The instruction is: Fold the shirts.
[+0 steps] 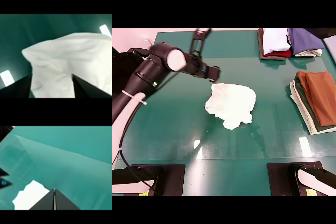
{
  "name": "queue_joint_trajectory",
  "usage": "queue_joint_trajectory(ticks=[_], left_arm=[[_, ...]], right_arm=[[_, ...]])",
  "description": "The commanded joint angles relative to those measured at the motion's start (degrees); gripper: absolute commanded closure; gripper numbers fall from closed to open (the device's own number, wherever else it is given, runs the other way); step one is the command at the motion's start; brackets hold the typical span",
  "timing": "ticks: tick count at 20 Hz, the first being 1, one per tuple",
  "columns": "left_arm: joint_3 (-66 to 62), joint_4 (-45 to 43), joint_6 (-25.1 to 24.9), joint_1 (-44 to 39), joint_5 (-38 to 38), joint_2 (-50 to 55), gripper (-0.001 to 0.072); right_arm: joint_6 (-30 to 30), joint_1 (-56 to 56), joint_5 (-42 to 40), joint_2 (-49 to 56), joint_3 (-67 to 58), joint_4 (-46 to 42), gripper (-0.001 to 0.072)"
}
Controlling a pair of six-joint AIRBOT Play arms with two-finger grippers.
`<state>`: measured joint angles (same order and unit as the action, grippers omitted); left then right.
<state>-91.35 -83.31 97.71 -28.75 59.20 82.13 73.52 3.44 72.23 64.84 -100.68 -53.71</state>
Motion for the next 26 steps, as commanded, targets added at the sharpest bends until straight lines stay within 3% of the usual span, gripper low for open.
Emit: queue_joint_trajectory(ticks=[1, 6, 11, 12, 14, 15, 20, 21, 22, 23, 26], left_arm=[[3.9, 6.2, -0.6, 8.8, 4.1, 1.5, 0.0118], [18.9, 16.3, -4.3, 9.0, -2.8, 4.0, 0.0117], [21.0, 21.3, -7.3, 4.7, -9.0, 8.8, 0.0118], [21.0, 21.2, -7.2, 4.1, -9.7, 9.2, 0.0167], [20.5, 21.0, -7.1, 4.6, -9.4, 9.3, 0.0548], [19.5, 20.7, -7.2, 5.4, -8.5, 9.2, 0.0679], [13.3, 20.0, -8.2, 9.3, -5.0, 7.0, 0.0679], [12.8, 18.7, -8.2, 9.3, -5.2, 6.6, 0.0679], [12.5, 18.9, -8.2, 9.3, -5.0, 6.6, 0.0679], [12.6, 18.8, -8.2, 9.3, -5.0, 6.6, 0.0679], [12.6, 18.8, -8.2, 9.3, -4.7, 6.6, 0.0679]], right_arm=[[0.0, 0.0, 0.5, 0.5, 0.1, 0.0, 0.0692], [0.0, 0.0, 0.4, 0.5, 0.1, 0.0, 0.0692], [0.0, 0.0, 0.7, 0.5, 0.1, 0.0, 0.0692], [0.0, 0.0, 1.1, 0.5, 0.1, -0.1, 0.0692], [0.0, 0.2, 3.2, 0.5, 0.1, -0.9, 0.0692], [0.0, 0.3, 4.6, 0.5, 0.4, -1.9, 0.0692], [0.0, 1.7, 5.6, -2.5, 21.1, -1.8, 0.0690], [0.0, 1.7, 4.7, -2.7, 27.6, -1.7, 0.0582], [0.0, 1.3, 2.7, -2.4, 33.8, -1.2, 0.0310], [-0.1, 0.3, 0.4, -1.4, 39.8, 1.0, 0.0178], [-3.6, -4.5, -8.1, 4.0, 49.9, 10.3, 0.0179]])
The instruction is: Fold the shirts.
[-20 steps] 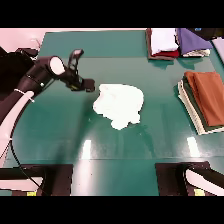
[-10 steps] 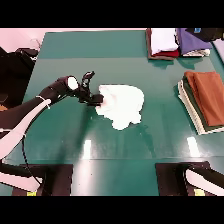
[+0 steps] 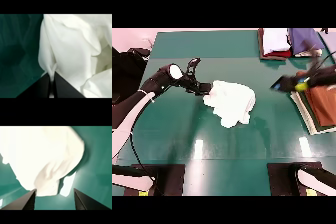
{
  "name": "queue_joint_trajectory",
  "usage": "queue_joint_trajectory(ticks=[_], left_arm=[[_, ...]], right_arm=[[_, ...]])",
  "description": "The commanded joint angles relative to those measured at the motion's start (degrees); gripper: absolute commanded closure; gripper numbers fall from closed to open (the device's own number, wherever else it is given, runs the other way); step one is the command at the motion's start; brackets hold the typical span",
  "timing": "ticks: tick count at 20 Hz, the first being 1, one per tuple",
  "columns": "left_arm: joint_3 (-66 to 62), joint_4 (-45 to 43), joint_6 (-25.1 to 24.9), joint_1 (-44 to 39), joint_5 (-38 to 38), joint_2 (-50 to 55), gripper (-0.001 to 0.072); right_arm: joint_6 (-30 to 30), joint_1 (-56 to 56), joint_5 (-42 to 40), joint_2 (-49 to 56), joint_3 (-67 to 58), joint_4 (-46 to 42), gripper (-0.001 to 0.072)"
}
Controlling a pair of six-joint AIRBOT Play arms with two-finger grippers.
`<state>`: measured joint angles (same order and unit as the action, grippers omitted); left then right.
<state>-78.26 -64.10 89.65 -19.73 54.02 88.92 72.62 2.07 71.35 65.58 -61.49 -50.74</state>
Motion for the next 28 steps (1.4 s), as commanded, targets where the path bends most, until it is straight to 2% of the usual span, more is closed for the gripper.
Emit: queue_joint_trajectory(ticks=[1, 5, 6, 7, 8, 9, 10, 13, 17, 23, 26, 28], left_arm=[[-0.5, -0.4, -0.2, 0.2, 0.7, -0.2, 0.0679], [-0.5, -0.4, -0.2, 0.2, 1.0, -0.2, 0.0679], [-0.5, -0.5, -0.2, 0.2, 1.0, -0.2, 0.0678], [-0.5, -0.6, -0.2, 0.2, 1.0, -0.2, 0.0679], [-0.5, -0.7, -0.2, 0.2, 1.0, -0.2, 0.0679], [-0.5, -1.2, -0.2, 0.2, 1.0, -0.2, 0.0679], [-0.8, -2.2, -0.2, 0.2, 1.5, -0.3, 0.0678], [-3.4, -8.5, 0.0, 0.2, 3.1, -2.3, 0.0679], [-9.7, -18.5, 0.4, 0.2, 3.1, -12.3, 0.0679], [-18.9, -20.0, -0.2, 0.2, 3.0, -31.7, 0.0679], [-19.5, -19.9, -0.1, 0.2, 3.1, -39.7, 0.0680], [-19.5, -19.9, -0.1, 0.2, 6.2, -40.3, 0.0679]], right_arm=[[-3.5, -5.0, -10.6, 5.5, 11.7, 10.1, 0.0179], [-4.2, -10.2, -16.4, 14.1, 6.0, 11.8, 0.0186], [-4.2, -10.8, -16.9, 15.6, 4.0, 11.7, 0.0214], [-4.2, -10.9, -17.4, 17.0, 2.0, 11.6, 0.0297], [-4.3, -10.9, -17.5, 17.8, 0.3, 11.6, 0.0449], [-5.5, -10.8, -17.6, 18.3, -1.1, 11.5, 0.0639], [-6.6, -10.4, -18.0, 18.0, -1.8, 11.5, 0.0692], [-6.7, -7.2, -16.4, 14.1, -3.7, 10.8, 0.0693], [-6.7, -1.1, -8.5, 4.5, -11.3, 1.3, 0.0693], [-6.7, 4.7, 1.9, -9.7, -26.7, -4.0, 0.0694], [-6.6, 5.9, 2.2, -15.8, -30.7, -7.5, 0.0694], [-6.4, 5.9, 1.7, -18.6, -31.1, -8.0, 0.0694]])
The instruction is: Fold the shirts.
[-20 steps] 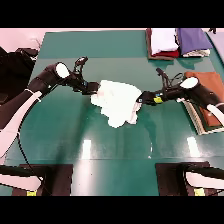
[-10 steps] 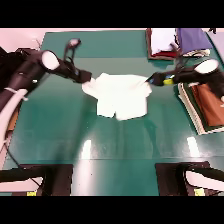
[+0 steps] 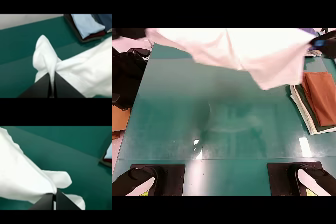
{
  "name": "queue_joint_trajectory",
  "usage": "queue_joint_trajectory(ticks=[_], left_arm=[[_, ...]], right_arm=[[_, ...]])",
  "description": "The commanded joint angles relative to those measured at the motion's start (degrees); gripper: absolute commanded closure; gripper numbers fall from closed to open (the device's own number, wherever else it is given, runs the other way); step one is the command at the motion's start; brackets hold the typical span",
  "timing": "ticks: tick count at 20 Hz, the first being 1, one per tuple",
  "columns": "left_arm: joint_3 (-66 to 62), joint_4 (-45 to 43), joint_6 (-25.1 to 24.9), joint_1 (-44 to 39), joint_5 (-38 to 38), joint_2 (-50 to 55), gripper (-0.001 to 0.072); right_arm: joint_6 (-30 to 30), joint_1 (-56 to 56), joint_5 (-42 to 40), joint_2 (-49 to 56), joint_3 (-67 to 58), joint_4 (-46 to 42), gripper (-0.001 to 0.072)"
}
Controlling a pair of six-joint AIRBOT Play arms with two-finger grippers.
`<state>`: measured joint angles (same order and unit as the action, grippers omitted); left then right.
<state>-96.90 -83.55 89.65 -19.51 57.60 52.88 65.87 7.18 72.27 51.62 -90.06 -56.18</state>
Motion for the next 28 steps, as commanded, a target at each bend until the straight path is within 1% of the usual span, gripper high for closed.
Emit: queue_joint_trajectory(ticks=[1, 3, 5, 8, 10, 13, 15, 17, 18, 21, 24, 25, 27, 28], left_arm=[[-0.3, -0.5, -0.1, 0.0, 4.8, -3.8, 0.0679], [2.4, -0.4, -0.1, 0.0, 5.3, -2.1, 0.0679], [3.8, -0.4, -0.2, 0.0, 4.3, -0.2, 0.0680], [3.0, -0.2, -0.1, 0.0, 1.2, -0.6, 0.0680], [-1.9, -0.1, -0.1, 0.0, 3.4, -0.6, 0.0680], [-12.5, 2.4, -0.2, 0.0, 9.4, -0.6, 0.0680], [-19.3, 3.4, -0.2, 0.0, 12.3, -0.6, 0.0680], [-23.6, 4.5, -0.2, 0.0, 13.6, -0.7, 0.0680], [-23.8, 4.7, -0.2, 0.0, 13.6, -1.3, 0.0680], [-18.7, 3.4, -1.8, 0.0, 15.3, -1.1, 0.0680], [-6.2, -2.4, -1.7, 0.0, 15.8, 2.2, 0.0679], [-1.8, -4.8, -1.7, 0.0, 14.6, 4.1, 0.0679], [6.5, -9.9, -1.5, 0.0, 10.2, 9.4, 0.0679], [9.7, -12.1, -0.3, 0.0, 7.5, 12.7, 0.0679]], right_arm=[[0.8, 0.7, 1.4, -5.1, -2.5, -2.5, 0.0694], [1.7, 0.6, 3.3, -4.7, -2.4, -2.4, 0.0694], [2.5, 0.6, 3.5, -3.3, -2.4, -2.3, 0.0694], [2.5, 0.6, 4.5, -2.7, -2.4, -2.4, 0.0694], [2.5, 0.6, 5.4, -3.6, -2.4, -2.4, 0.0694], [2.8, 0.6, 8.2, -6.8, -2.4, -2.4, 0.0694], [4.4, 0.6, 9.8, -9.0, -2.4, -2.6, 0.0694], [4.8, 0.7, 9.7, -10.4, -2.4, -2.7, 0.0694], [6.2, 0.6, 9.2, -10.8, -2.4, -3.7, 0.0694], [9.9, 0.6, 8.5, -9.0, -2.4, -4.9, 0.0694], [11.8, -2.0, 8.6, -1.7, -2.4, -5.5, 0.0694], [13.0, -4.1, 8.5, 2.1, -2.4, -7.2, 0.0694], [15.4, -9.6, 8.5, 11.0, -2.4, -13.9, 0.0694], [16.7, -12.1, 8.4, 15.7, -2.4, -16.4, 0.0694]])
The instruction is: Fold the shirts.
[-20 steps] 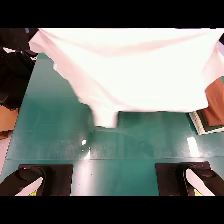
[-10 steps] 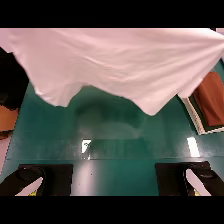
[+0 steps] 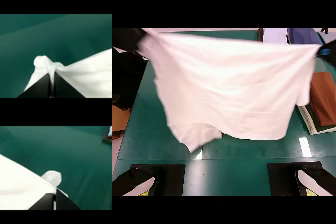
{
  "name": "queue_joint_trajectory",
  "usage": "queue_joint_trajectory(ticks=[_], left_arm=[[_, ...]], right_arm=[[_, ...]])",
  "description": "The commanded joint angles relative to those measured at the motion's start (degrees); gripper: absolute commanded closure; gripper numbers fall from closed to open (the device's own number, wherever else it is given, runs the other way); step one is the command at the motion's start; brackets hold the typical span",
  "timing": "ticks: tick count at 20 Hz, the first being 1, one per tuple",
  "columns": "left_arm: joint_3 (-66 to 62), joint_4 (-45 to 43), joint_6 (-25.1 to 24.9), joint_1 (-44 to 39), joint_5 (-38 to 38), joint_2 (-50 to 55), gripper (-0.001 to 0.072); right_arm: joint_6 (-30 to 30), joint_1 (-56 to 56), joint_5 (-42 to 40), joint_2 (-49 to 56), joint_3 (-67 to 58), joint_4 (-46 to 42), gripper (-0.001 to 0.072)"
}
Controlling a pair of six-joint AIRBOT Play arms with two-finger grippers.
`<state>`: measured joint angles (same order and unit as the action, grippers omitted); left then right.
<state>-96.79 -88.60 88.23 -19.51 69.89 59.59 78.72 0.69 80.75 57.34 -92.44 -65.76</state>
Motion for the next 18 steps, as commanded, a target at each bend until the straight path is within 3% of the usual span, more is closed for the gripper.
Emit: queue_joint_trajectory(ticks=[1, 3, 6, 7, 8, 9, 13, 16, 18], left_arm=[[11.5, -7.4, 2.6, 0.9, -6.9, 9.4, 0.0679], [12.5, -4.2, 6.3, 4.5, -8.9, 16.6, 0.0679], [12.5, 4.4, 5.6, 10.3, -8.7, 22.5, 0.0669], [12.5, 6.3, 4.8, 11.7, -8.7, 23.1, 0.0416], [12.4, 7.1, 4.5, 12.9, -8.1, 22.9, 0.0227], [12.3, 7.3, 4.4, 14.1, -7.0, 22.5, 0.0214], [14.4, 7.5, 1.9, 19.5, 4.1, 17.6, 0.0214], [28.7, 7.6, 1.8, 20.0, 2.3, 8.5, 0.0207], [39.9, 9.6, 1.8, 20.0, -0.2, 3.2, 0.0207]], right_arm=[[3.8, -7.7, -0.3, 15.3, 0.0, -7.9, 0.0694], [3.7, -10.8, -1.8, 24.6, 0.0, -7.5, 0.0694], [3.8, -13.4, -7.1, 32.9, 0.0, -7.2, 0.0691], [3.8, -13.6, -9.0, 34.2, -0.1, -7.2, 0.0652], [3.8, -13.5, -10.2, 34.7, -0.1, -6.9, 0.0439], [3.8, -12.7, -10.4, 34.8, -0.1, -5.9, 0.0343], [0.0, -6.5, -3.4, 31.9, 0.5, 5.2, 0.0343], [-3.4, -3.3, -2.8, 25.7, 7.2, 10.9, 0.0342], [-3.6, -1.9, -3.2, 21.1, 12.5, 11.8, 0.0237]])
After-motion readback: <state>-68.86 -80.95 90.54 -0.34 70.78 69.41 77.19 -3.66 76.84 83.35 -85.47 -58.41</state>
